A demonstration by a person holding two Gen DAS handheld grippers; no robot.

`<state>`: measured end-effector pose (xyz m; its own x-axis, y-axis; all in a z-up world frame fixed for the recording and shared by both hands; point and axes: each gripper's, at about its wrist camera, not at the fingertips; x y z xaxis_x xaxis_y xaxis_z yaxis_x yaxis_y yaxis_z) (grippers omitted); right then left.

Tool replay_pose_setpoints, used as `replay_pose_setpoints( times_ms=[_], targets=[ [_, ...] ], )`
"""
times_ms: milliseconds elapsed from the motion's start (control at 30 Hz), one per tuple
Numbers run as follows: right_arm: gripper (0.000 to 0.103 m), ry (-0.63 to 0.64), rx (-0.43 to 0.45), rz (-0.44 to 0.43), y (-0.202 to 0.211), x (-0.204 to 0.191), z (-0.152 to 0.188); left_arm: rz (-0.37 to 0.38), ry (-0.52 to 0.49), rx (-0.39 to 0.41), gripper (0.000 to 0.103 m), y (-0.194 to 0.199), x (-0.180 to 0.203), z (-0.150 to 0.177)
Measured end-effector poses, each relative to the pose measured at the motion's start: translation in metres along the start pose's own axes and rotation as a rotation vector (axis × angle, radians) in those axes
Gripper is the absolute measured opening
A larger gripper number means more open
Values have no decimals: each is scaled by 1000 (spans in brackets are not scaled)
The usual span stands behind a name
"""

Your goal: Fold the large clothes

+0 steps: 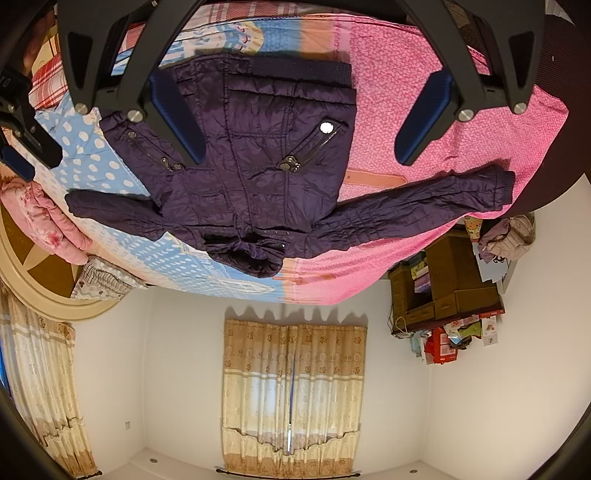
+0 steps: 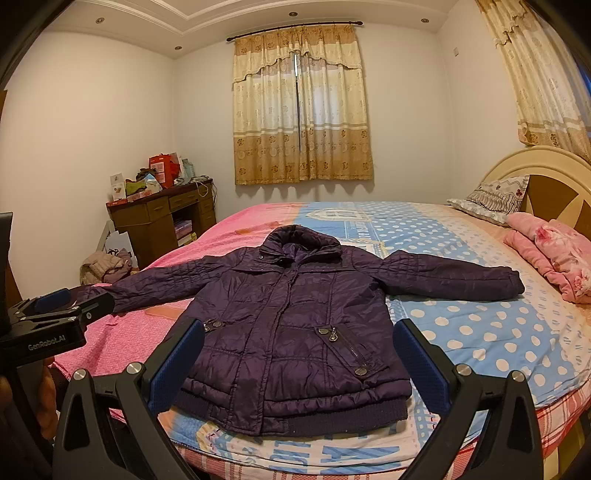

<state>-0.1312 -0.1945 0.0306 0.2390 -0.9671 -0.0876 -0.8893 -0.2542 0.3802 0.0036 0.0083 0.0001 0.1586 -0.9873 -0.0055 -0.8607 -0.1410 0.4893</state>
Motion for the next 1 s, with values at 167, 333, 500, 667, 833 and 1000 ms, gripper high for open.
replay_pose_setpoints(
  times_ms=[167, 333, 500, 667, 833, 1000],
  targets=[
    [102, -2, -4, -4, -1, 0, 1, 0, -1, -1, 103, 0, -1, 0],
    [102, -7, -9, -28, -4, 3, 3, -1, -6, -2, 103, -1, -1, 0],
    [102, -4, -36, -85, -22, 21, 9, -42, -51, -4, 103, -18, 0, 2],
    [102, -84, -105, -50, -56, 73, 19, -40, -78, -54, 103, -49, 14, 0],
    [102, -237, -162, 5, -95, 155, 32, -17, -135, -99, 103, -87, 42, -1],
    [102, -457, -184, 51, -125, 256, 39, -5, -127, -156, 103, -136, 64, -14]
  ],
)
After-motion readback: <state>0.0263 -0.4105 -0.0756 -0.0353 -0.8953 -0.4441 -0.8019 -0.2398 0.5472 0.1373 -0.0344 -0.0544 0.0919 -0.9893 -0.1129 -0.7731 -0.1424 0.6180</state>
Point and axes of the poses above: each gripper's, at about its wrist camera, not at the fingertips, and y roughly against the way its jaws point, x to its right, z to its underside, and after that the axes turned 8 degrees about -z, right-handed
